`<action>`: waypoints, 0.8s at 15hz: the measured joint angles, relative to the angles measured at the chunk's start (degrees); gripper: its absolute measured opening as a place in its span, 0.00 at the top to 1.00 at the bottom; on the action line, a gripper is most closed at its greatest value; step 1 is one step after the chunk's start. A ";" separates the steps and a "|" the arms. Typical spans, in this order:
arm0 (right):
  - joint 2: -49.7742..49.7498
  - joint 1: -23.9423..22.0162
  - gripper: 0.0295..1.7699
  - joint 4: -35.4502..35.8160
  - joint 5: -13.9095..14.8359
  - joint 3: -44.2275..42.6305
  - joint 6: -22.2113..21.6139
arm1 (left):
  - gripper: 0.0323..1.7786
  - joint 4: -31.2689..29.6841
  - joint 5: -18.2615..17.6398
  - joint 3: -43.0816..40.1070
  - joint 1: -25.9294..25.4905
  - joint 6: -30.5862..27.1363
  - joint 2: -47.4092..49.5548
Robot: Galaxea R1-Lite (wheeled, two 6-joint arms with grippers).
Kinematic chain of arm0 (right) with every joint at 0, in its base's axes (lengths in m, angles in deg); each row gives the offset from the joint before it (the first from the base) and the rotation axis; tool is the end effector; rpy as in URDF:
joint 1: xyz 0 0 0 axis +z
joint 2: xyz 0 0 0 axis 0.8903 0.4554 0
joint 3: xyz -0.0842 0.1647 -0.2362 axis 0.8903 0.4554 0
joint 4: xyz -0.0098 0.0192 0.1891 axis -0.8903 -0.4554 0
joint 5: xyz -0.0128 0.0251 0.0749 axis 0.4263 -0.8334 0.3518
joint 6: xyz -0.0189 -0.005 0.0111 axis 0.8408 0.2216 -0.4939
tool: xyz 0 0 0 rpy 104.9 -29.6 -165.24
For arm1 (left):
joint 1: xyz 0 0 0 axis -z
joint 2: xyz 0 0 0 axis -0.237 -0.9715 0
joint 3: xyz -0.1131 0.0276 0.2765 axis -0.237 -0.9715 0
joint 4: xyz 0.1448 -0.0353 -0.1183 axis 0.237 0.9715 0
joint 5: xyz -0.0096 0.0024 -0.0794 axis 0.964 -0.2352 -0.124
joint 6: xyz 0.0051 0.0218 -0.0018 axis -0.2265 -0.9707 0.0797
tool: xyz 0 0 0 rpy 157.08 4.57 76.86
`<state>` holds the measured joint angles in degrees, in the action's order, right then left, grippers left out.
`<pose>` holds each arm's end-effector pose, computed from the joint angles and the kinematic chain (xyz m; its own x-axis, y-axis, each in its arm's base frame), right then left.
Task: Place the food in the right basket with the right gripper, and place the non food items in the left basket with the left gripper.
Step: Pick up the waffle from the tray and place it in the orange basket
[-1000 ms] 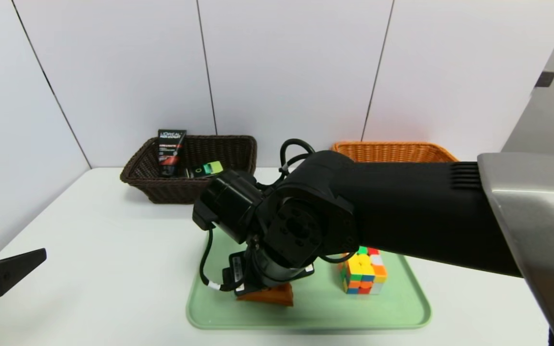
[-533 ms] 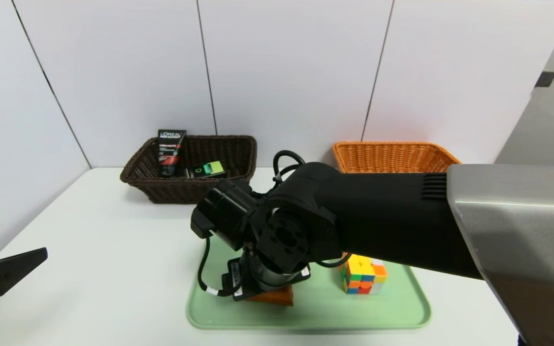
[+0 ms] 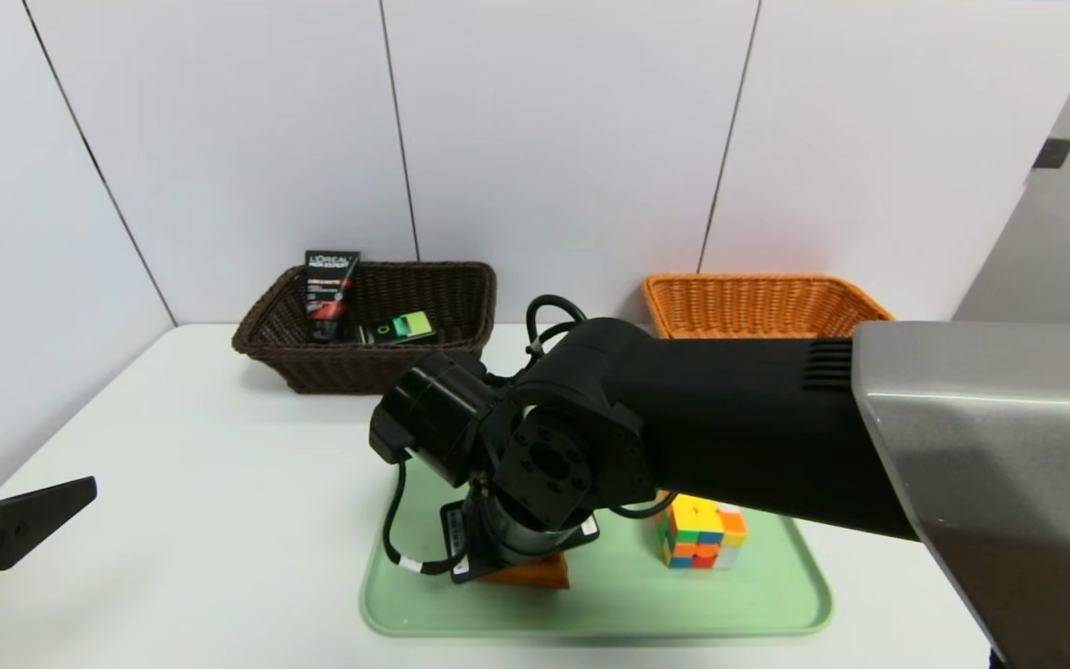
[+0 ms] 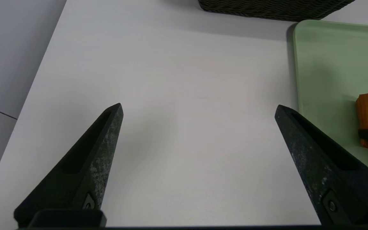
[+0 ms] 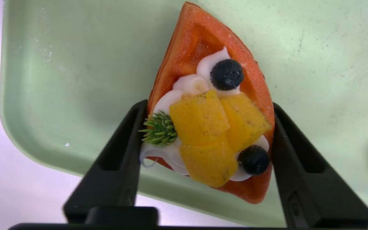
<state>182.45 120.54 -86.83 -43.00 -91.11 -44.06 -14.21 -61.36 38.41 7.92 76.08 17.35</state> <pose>0.2315 0.3544 0.1512 0.4180 0.1711 -0.8922 -0.3389 0.9406 0.0217 0.0755 -0.0200 0.2400 0.9055 0.0791 -0.4169 -0.1183 0.9906 -0.0688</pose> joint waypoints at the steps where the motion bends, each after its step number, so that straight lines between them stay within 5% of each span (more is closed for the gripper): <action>1: 0.00 -0.04 0.41 0.02 0.04 -0.02 0.11 | 0.05 -0.02 -0.02 0.00 0.00 0.00 0.00; 12: -2.29 -0.28 0.50 -0.33 0.15 0.02 2.34 | 0.05 -0.10 0.00 0.09 0.00 0.00 -0.05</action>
<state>180.16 120.26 -87.16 -42.85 -91.08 -41.71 -14.31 -61.36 38.49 7.92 76.08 17.31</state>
